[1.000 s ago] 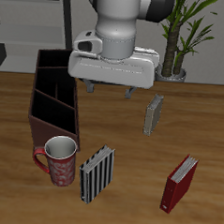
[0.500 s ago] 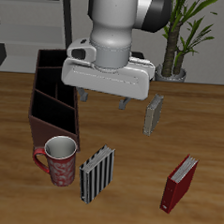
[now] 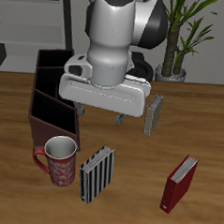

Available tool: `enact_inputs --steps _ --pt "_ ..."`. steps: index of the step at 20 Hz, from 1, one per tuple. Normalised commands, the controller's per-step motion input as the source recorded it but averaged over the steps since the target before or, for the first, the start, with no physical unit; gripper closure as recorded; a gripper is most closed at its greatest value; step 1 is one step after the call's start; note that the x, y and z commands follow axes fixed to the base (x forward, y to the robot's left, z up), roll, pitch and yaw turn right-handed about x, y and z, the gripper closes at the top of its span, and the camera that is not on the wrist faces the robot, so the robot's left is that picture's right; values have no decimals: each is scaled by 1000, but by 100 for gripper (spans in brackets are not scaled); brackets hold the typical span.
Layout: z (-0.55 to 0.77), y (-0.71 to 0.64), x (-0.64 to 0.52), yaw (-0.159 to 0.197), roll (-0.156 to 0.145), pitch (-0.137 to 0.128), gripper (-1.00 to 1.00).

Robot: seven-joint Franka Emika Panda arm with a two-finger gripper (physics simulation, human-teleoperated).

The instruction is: Place the striped book into the right desk caddy's front compartment

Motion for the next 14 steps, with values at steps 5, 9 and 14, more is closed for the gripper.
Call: enact_inputs --steps 5,9,14 --pt "-233 -50 112 -42 -15 7 -100" --pt "-260 -14 86 -34 -13 16 -100" --pt "-162 54 10 -23 -4 4 -100"
